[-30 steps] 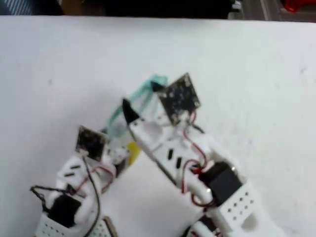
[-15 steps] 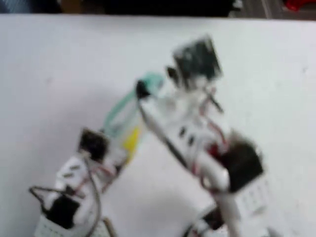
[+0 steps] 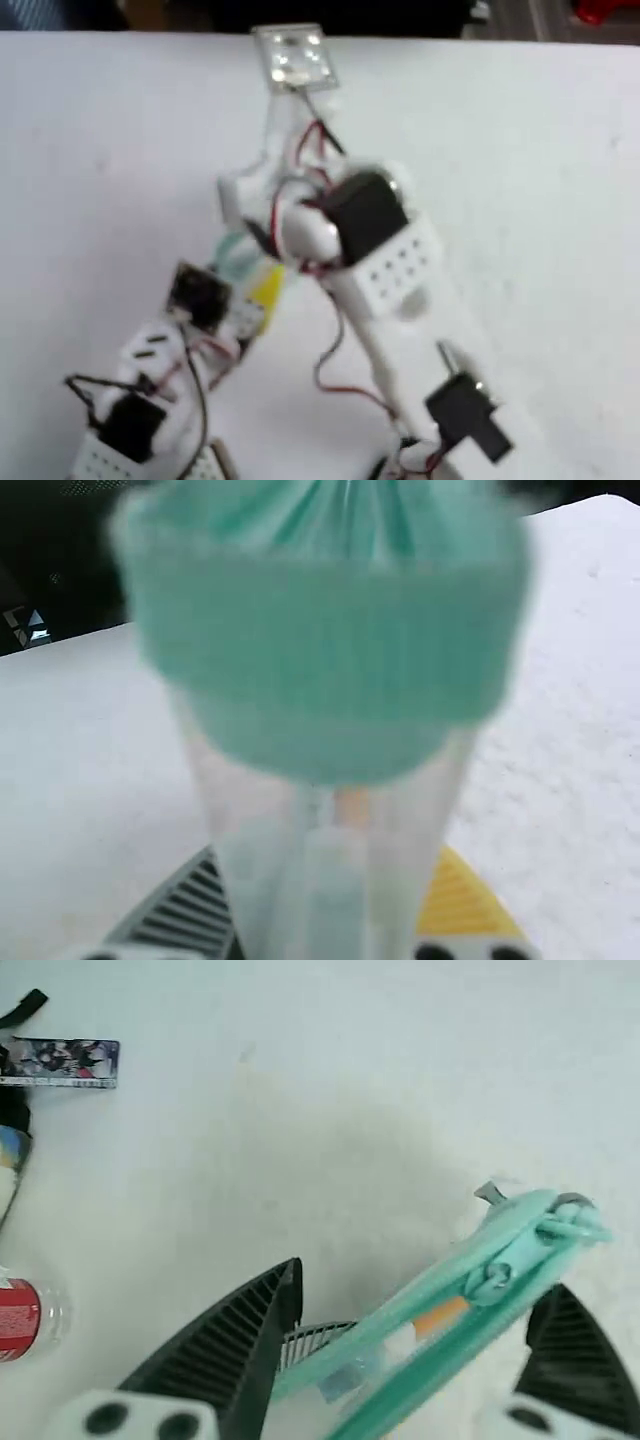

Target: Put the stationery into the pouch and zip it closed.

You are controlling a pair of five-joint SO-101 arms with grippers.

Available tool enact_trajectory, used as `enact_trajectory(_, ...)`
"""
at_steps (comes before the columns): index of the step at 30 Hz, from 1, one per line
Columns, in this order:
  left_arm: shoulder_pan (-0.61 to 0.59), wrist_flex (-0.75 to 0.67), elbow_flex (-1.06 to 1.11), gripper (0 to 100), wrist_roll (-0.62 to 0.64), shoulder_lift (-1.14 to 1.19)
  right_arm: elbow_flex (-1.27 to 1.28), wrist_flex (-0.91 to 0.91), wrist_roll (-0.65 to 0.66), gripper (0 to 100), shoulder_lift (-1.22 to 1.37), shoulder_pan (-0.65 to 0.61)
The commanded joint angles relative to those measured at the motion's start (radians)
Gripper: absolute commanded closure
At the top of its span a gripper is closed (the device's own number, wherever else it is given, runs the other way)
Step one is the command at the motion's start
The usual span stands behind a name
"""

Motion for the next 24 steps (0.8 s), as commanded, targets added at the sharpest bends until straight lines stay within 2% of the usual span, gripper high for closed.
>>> enact_trajectory(1, 0.021, -0.002, -0.005, 86, -0.005, -0.012, 0.015, 0.021, 0.000, 75.9, 0.016, 0.042)
enact_trajectory(4, 0.022, 0.000, -0.006, 85, -0.005, -0.012, 0.068, 0.013, 0.017, 93.0, 0.036, 0.042)
enact_trajectory(6, 0.022, 0.008, -0.012, 80, 0.002, -0.012, 0.084, -0.004, 0.147, 98.8, 0.061, 0.048)
enact_trajectory(8, 0.019, 0.015, -0.014, 75, 0.003, -0.012, 0.080, 0.008, 0.262, 97.5, 0.074, 0.079)
enact_trajectory(11, 0.018, 0.064, -0.072, 75, 0.003, -0.012, 0.025, 0.007, 0.374, 98.1, 0.084, 0.157)
enact_trajectory(16, 0.012, 0.138, -0.152, 76, 0.003, -0.012, -0.307, 0.001, 0.654, 98.2, 0.084, 0.280)
enact_trajectory(20, -0.050, 0.126, -0.149, 76, 0.003, -0.012, -0.511, 0.019, 0.990, 98.2, 0.084, 0.277)
enact_trajectory(24, -0.136, 0.097, -0.149, 76, 0.031, -0.012, -0.465, 0.022, 1.151, 98.2, 0.076, 0.246)
